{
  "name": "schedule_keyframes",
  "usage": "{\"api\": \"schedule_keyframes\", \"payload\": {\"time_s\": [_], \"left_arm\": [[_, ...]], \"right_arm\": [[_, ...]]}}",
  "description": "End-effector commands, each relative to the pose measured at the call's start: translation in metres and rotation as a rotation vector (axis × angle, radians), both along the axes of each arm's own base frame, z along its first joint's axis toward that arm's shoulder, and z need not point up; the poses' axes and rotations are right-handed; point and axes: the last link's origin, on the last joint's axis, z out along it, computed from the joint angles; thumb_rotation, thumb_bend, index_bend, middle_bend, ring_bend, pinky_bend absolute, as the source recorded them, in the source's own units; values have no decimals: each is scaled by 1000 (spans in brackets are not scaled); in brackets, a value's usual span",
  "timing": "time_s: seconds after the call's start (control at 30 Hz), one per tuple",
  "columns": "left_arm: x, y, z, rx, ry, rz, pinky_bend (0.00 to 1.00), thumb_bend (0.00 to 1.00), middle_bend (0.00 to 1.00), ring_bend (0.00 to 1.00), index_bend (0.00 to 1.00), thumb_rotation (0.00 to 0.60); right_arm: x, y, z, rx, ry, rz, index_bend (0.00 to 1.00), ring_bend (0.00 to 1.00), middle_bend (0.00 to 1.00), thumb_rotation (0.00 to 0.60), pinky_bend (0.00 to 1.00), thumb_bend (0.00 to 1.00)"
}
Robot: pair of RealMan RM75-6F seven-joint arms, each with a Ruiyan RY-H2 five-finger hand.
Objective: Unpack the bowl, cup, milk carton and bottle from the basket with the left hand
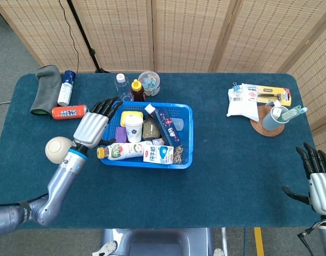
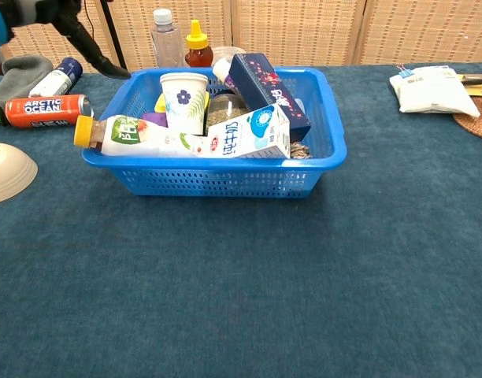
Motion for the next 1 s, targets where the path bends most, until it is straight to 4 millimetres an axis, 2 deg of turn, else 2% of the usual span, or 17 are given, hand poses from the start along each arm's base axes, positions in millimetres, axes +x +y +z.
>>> {"api": "schedule_keyframes", "payload": {"time_s": [0.03, 0.13, 0.4, 0.63, 0.7, 0.83, 1.0], "left_arm": [[19, 13, -22, -32, 21, 21, 101, 133, 80, 9, 46, 600], [24, 19, -32, -19, 48, 39, 101, 134, 197, 27, 169, 600], [27, 25, -47, -1, 86, 75, 101, 181, 292, 53, 198, 600], [22, 28, -58, 4, 93, 105, 101, 218, 343, 86, 264, 600], [23, 30, -61, 6, 96, 106, 101, 226, 344, 88, 273, 600], [25, 33, -67, -5, 86, 109, 101, 233, 342, 105, 367, 600], [27, 34, -74, -4, 102, 104, 101, 240, 342, 118, 396, 600]], "right_arm": [[-1, -1, 1, -1, -2, -4, 0, 0, 0, 600, 0, 0], [-3, -2, 2, -2, -7, -7, 0, 0, 0, 600, 0, 0], [-4, -2, 2, 3, -14, -10, 0, 0, 0, 600, 0, 0], [-4, -3, 1, 9, -14, -13, 0, 0, 0, 600, 0, 0], [-4, -3, 0, 12, -13, -14, 0, 0, 0, 600, 0, 0], [-4, -4, 0, 11, -11, -15, 0, 0, 0, 600, 0, 0], [-5, -5, 0, 11, -13, -21, 0, 0, 0, 600, 0, 0]]}}
